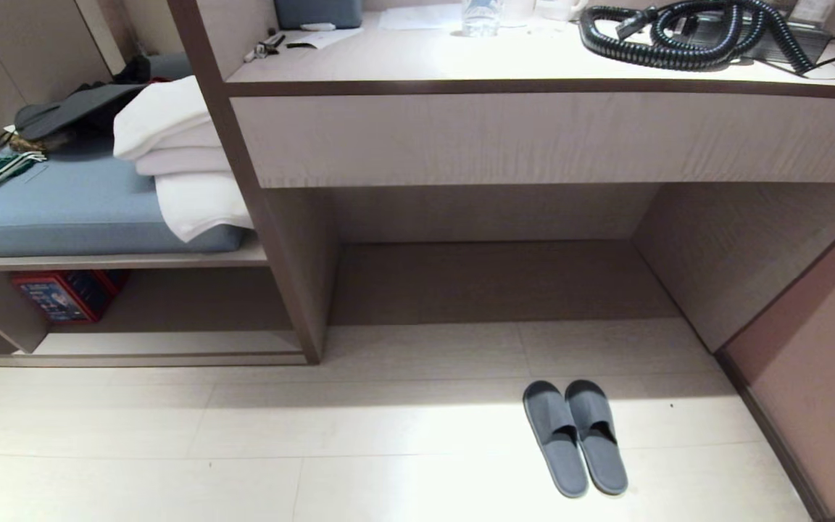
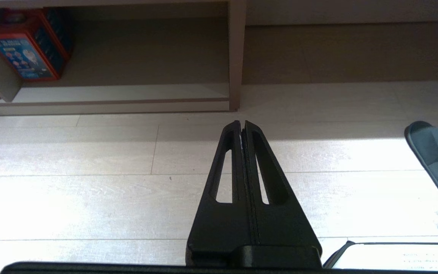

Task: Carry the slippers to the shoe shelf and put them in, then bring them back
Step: Pick up the slippers on the floor

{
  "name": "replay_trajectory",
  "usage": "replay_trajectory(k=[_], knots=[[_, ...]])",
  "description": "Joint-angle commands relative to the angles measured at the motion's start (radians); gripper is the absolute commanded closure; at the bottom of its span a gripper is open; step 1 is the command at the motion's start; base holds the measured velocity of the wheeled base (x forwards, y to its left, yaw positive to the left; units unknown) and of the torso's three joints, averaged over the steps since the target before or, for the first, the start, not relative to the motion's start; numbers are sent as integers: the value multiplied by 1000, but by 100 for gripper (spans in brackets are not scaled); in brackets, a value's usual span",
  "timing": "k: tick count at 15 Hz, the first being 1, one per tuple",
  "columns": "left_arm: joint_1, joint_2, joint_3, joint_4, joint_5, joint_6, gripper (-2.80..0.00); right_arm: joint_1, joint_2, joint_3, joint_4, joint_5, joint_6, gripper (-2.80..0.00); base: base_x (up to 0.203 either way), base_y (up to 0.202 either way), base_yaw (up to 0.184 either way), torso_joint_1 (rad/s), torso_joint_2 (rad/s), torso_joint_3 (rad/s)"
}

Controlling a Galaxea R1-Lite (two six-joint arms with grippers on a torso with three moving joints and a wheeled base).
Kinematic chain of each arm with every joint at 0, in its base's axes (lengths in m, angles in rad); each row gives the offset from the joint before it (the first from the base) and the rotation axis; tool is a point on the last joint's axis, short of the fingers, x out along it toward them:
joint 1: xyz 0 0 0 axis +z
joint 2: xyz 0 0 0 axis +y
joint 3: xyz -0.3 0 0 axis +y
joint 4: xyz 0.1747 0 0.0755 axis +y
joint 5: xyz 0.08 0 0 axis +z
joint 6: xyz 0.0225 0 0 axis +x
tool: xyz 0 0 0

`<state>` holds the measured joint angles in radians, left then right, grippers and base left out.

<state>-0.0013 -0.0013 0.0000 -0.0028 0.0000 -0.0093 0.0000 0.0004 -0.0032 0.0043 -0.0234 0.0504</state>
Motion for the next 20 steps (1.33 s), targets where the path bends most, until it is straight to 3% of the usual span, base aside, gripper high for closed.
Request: replay_trajectory(k=[1, 20], knots=[[0, 1, 0, 0, 0, -1, 0, 0, 0, 0, 0, -1, 0, 0, 0, 0, 0, 2, -5, -195], [0, 0, 0, 0, 0, 0, 0, 0, 0, 2, -6, 2, -11, 0, 0, 0, 0, 3, 3, -199]])
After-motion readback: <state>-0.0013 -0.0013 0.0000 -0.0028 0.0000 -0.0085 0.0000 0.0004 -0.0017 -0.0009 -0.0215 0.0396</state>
